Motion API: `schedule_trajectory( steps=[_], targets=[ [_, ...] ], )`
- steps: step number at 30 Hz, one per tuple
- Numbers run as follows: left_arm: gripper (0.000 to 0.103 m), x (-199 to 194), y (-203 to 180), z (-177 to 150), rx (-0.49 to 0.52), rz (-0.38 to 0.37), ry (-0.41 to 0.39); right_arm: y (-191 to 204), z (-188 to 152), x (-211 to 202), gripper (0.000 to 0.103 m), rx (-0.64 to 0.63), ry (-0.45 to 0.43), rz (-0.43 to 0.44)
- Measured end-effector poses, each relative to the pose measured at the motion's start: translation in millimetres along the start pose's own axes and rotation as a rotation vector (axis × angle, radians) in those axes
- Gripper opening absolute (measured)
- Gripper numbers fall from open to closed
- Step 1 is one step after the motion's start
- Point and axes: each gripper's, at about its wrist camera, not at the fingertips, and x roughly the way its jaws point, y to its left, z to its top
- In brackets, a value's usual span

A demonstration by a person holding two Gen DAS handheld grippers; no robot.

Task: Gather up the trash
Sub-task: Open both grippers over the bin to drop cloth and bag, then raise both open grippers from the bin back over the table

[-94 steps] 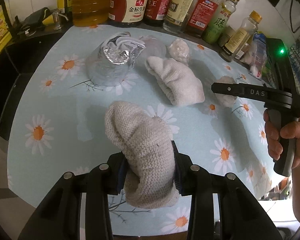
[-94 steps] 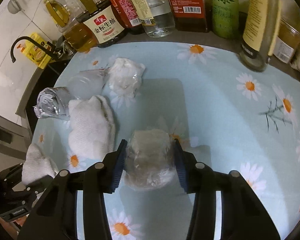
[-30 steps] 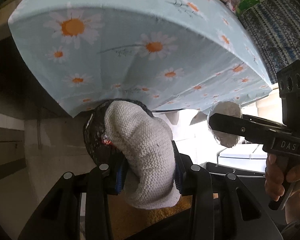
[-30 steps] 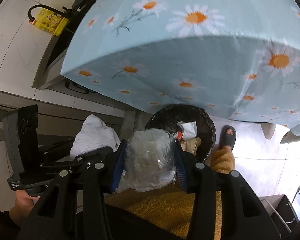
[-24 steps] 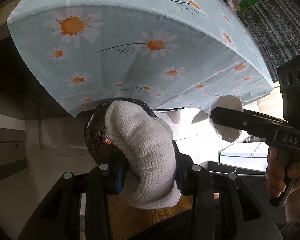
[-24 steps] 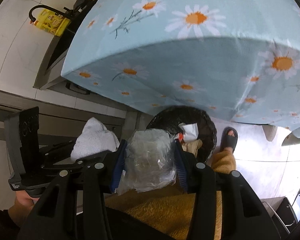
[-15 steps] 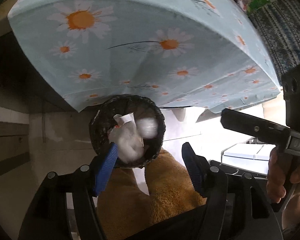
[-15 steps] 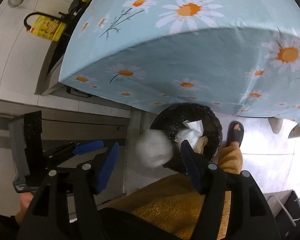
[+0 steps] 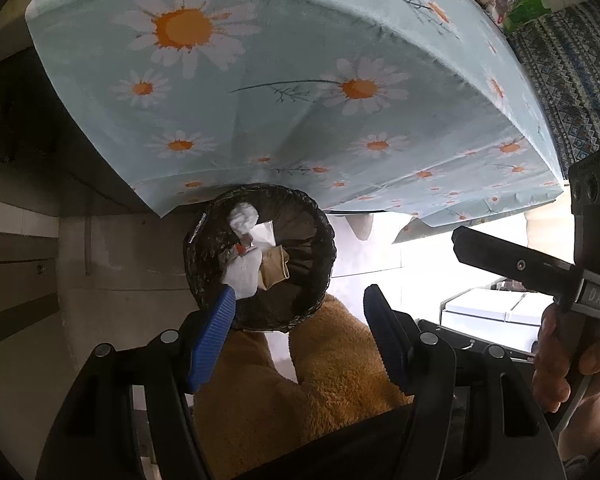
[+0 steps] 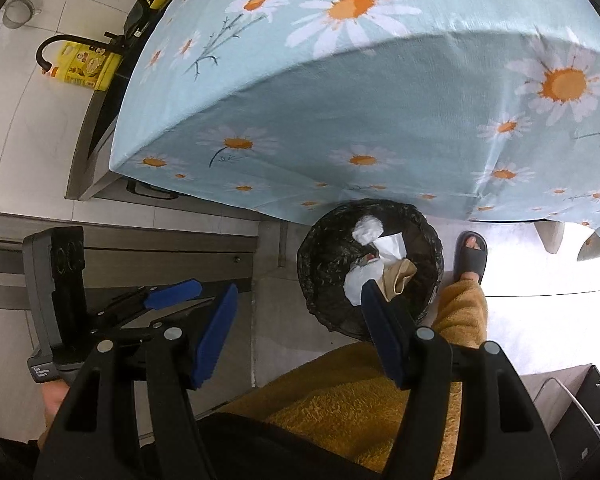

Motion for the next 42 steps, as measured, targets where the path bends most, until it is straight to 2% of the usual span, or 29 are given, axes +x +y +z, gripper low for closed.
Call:
schedule_trajectory(
  steps=[12, 15, 21, 26, 30, 32, 35, 40, 42],
  targets=[
    [0.064, -27, -21, 12, 0.068, -0.048, -0.074, 7, 15, -46, 0.065, -0.032, -0.107, -0.039],
    [0.064, -36, -29, 15, 0.091, -0.087, -0.109, 7, 16, -56, 0.065, -0.036, -0.128, -0.039],
    [0.065, -53, -41, 23, 0.116, -0.084, -0.174, 7, 27, -75, 0.065, -0.058, -0.172, -0.042],
    [0.065, -68, -50, 38, 0.128, -0.052, -0.229, 5, 56, -85, 0.065, -0.098, -0.185, -0.033],
    [0.066, -80, -54, 52, 0.08, -0.036, -0.265, 5, 83, -94, 0.067, -0.137, -0.205, -0.011],
    [0.085, -84, -58, 58, 0.071, -0.006, -0.285, 3, 98, -98, 0.069, -0.146, -0.221, -0.009],
    [0.085, -87, -64, 67, 0.054, 0.022, -0.302, -3, 119, -103, 0.069, -0.144, -0.244, -0.027],
    [0.085, -89, -72, 79, 0.008, 0.057, -0.322, -14, 157, -106, 0.069, -0.199, -0.22, -0.013],
    [0.085, -90, -76, 82, -0.015, 0.071, -0.33, -17, 173, -105, 0.073, -0.221, -0.213, -0.011]
  ],
)
